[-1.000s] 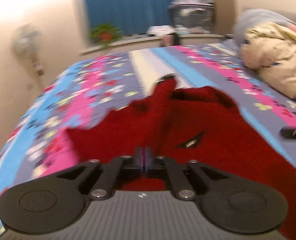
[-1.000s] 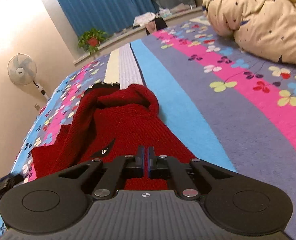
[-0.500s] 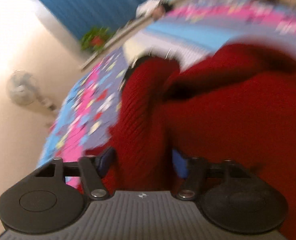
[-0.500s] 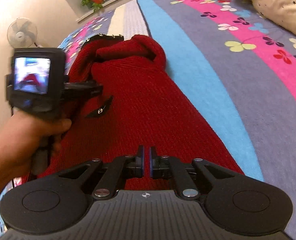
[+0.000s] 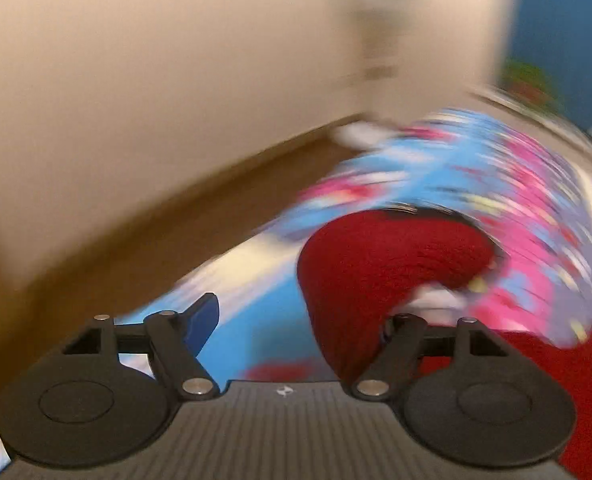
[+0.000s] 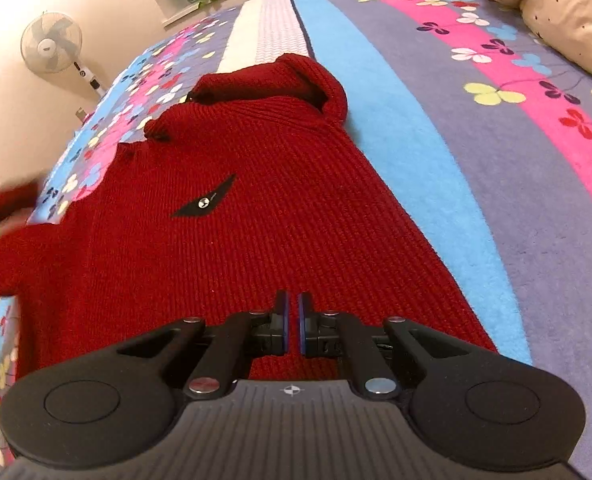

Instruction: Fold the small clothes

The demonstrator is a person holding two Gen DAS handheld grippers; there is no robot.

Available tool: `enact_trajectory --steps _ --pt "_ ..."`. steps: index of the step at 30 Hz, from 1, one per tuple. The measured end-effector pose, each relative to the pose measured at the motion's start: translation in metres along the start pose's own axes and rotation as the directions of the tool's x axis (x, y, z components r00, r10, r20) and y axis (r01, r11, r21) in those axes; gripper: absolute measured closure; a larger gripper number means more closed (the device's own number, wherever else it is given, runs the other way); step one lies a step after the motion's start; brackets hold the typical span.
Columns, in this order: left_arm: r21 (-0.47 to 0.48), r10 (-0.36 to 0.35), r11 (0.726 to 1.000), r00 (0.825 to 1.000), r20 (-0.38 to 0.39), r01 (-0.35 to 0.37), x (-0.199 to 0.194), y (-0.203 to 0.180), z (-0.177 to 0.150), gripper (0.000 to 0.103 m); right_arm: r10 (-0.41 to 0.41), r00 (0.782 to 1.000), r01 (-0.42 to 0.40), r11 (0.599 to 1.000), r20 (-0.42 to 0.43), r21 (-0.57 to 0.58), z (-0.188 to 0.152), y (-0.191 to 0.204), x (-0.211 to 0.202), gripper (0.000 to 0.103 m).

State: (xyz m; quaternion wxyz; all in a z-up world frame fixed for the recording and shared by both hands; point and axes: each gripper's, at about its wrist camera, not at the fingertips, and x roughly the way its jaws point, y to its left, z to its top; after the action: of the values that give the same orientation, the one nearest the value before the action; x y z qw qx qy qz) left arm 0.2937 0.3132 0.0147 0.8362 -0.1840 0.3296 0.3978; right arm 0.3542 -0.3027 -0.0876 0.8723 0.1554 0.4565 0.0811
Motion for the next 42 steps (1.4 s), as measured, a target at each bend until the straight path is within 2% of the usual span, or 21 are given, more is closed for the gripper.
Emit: enact_trajectory --steps 1,3,5,7,10,14,17,22,26,27,29,30,32,34,35,36,37,38,39,40,42 --pt "-0.064 0.01 0.998 1.0 -0.025 -0.012 0.002 0.028 -0.005 0.028 -0.007 1.0 0.007 1.0 0.0 -0.004 -0.001 0.001 0.001 0.097" --pt "-0.077 0.02 0.997 1.0 0.004 -0.02 -0.005 0.054 -0.022 0.028 -0.024 1.0 0.024 1.0 -0.006 -0.018 -0.003 0.002 0.004 0.097" --pt "-0.067 -0.032 0.997 0.999 0.032 0.034 -0.01 0.059 -0.042 0.025 -0.042 0.999 0.041 0.998 -0.014 -0.039 -0.005 0.003 0.009 0.097" --pt "-0.126 -0.108 0.987 0.993 -0.041 0.102 -0.001 0.058 -0.052 0.025 -0.06 0.998 0.058 0.996 -0.024 -0.068 -0.009 0.007 0.013 0.097" --pt "-0.283 -0.211 0.94 0.976 -0.044 0.191 0.016 0.064 -0.048 0.025 -0.089 0.996 0.086 0.991 -0.03 -0.107 -0.014 0.01 0.017 0.097" --pt "-0.398 -0.257 0.898 0.957 -0.134 0.186 0.043 0.072 -0.049 0.025 -0.105 0.994 0.101 0.985 -0.023 -0.138 -0.017 0.015 0.021 0.097" --pt "-0.458 -0.29 0.866 0.949 -0.128 0.203 0.05 0.099 -0.047 0.025 -0.117 0.993 0.113 0.98 -0.014 -0.163 -0.017 0.019 0.023 0.097" --pt "-0.381 -0.235 0.91 0.961 -0.145 0.165 0.07 0.086 -0.036 0.025 -0.134 0.991 0.132 0.968 0.006 -0.214 -0.02 0.026 0.026 0.097" --pt "-0.217 -0.11 0.973 0.981 -0.161 0.074 0.07 0.065 -0.035 0.032 -0.137 0.99 0.136 0.965 0.013 -0.223 -0.02 0.027 0.028 0.097" --pt "-0.158 -0.066 0.987 0.985 -0.161 0.04 0.069 0.058 -0.036 0.039 -0.138 0.99 0.138 0.965 0.014 -0.224 -0.02 0.027 0.028 0.097" --pt "-0.052 0.029 0.998 0.988 -0.15 -0.037 0.068 0.047 -0.039 0.064 -0.142 0.99 0.142 0.963 0.017 -0.229 -0.021 0.029 0.029 0.097" --pt "-0.005 0.071 0.997 0.989 -0.133 -0.073 0.068 0.042 -0.04 0.081 -0.143 0.99 0.143 0.962 0.019 -0.232 -0.021 0.029 0.029 0.097" --pt "0.024 0.085 0.996 0.99 -0.11 -0.083 0.065 0.039 -0.039 0.092 -0.143 0.989 0.144 0.962 0.02 -0.231 -0.021 0.03 0.03 0.097" --pt "-0.013 0.043 0.999 0.999 -0.028 -0.043 0.051 0.042 -0.033 0.094 -0.142 0.99 0.143 0.963 0.019 -0.229 -0.022 0.03 0.029 0.097" --pt "-0.069 -0.003 0.998 0.997 0.076 0.008 0.034 0.047 -0.026 0.094 -0.142 0.99 0.142 0.963 0.019 -0.228 -0.021 0.03 0.029 0.097" --pt "-0.107 -0.031 0.993 0.981 0.189 0.052 0.017 0.052 -0.021 0.094 -0.141 0.99 0.141 0.964 0.019 -0.227 -0.021 0.03 0.029 0.097" --pt "-0.125 -0.057 0.987 0.944 0.324 0.103 -0.004 0.057 -0.017 0.094 -0.141 0.99 0.141 0.964 0.019 -0.226 -0.021 0.03 0.029 0.097" --pt "-0.126 -0.074 0.983 0.915 0.397 0.134 -0.017 0.062 -0.017 0.094 -0.14 0.99 0.141 0.964 0.019 -0.226 -0.021 0.03 0.029 0.097" --pt "-0.141 -0.058 0.982 0.911 0.408 0.126 -0.02 0.066 -0.019 0.094 -0.14 0.99 0.141 0.964 0.019 -0.226 -0.021 0.03 0.029 0.097" --pt "-0.175 -0.035 0.979 0.93 0.367 0.106 -0.014 0.071 -0.022 0.094 -0.14 0.99 0.14 0.964 0.018 -0.225 -0.021 0.03 0.029 0.097" --pt "-0.306 -0.004 0.95 0.979 0.203 0.067 0.012 0.09 -0.028 0.094 -0.137 0.99 0.138 0.966 0.016 -0.221 -0.021 0.029 0.029 0.097"
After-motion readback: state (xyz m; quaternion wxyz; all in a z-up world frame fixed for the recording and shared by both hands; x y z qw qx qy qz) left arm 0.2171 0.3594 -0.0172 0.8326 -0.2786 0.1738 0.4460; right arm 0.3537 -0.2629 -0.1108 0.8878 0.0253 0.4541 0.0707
